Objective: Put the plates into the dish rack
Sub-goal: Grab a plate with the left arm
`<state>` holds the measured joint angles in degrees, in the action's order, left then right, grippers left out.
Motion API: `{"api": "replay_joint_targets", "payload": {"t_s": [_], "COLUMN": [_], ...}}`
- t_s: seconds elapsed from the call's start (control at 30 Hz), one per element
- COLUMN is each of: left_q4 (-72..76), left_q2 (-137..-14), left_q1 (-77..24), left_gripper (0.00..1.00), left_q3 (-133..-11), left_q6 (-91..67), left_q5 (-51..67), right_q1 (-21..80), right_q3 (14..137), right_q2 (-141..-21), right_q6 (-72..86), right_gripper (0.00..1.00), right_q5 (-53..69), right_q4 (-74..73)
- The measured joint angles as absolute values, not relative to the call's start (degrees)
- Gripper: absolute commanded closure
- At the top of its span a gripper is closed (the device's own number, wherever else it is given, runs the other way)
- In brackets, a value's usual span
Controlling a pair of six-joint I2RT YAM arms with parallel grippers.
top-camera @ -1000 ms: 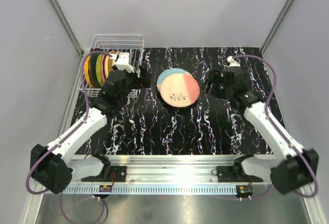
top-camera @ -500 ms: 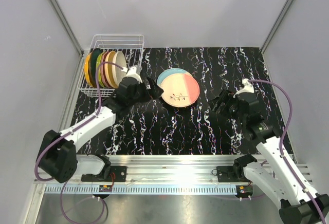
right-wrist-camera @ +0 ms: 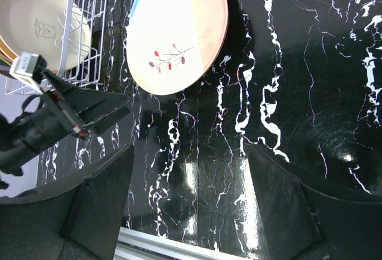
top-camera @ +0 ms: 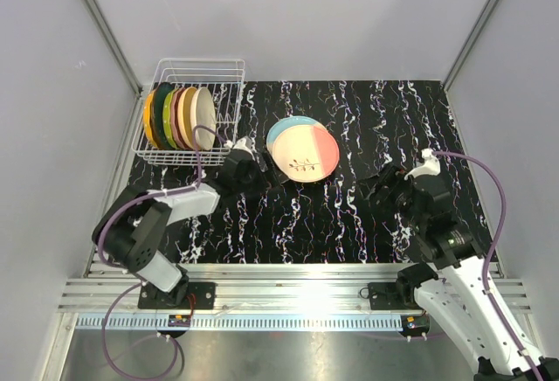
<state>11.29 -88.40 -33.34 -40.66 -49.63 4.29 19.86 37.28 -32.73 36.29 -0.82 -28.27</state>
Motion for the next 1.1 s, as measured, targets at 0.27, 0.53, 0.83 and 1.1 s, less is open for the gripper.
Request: {"api": "replay_joint_targets", "payload": {"t_s": [0.27,0.53,0.83,1.1], "left_q4": [21.7,30.4,34.9,36.3], "left_q2": [-96.0,-100.7,-105.5,-107.9], "left_q1": [-33.5,-33.5,-33.5,-33.6], "left_gripper": [0.01,0.01,0.11,0.21], "left_q3": [-40.7,-40.8,-43.5,-45.0], "left_q6": [-54.1,-58.1,-61.1,-63.2], "left_q5": [6.7,8.1,9.5,10.0], "right_q1": [19.9,19.9,19.9,19.9], "right_q3": [37.1,37.1,37.1,37.0], "right_q2": [-30.4,-29.5,-29.5,-29.6], "right_q6": [36.1,35.4,35.2,35.0], "right_gripper": [0.12,0.11,0.1,0.1], "right_q5": [-1.5,-3.0,-3.6,-3.9], "right_q4": [-29.1,-29.8,-29.8,-29.8]}}
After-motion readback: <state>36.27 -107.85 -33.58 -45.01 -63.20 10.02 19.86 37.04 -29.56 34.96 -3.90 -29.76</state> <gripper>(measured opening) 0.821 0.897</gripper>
